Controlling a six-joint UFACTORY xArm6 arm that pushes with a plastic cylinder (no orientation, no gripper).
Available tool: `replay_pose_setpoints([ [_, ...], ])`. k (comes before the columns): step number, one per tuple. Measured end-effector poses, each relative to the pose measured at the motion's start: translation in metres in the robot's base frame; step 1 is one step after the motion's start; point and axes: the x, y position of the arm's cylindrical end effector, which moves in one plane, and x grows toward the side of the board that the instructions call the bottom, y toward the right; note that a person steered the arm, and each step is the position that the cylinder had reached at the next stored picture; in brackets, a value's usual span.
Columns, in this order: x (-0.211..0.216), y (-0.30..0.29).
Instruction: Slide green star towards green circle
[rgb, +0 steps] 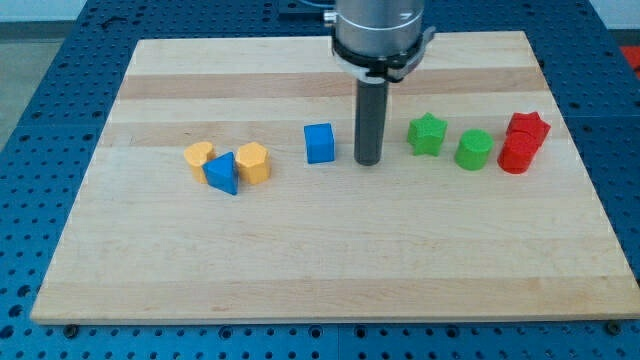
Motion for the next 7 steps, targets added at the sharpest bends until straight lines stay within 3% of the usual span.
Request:
replay_pose_setpoints([
  [3,-0.021,0.092],
  [5,-0.035,0.070],
  [7,-0.056,0.083],
])
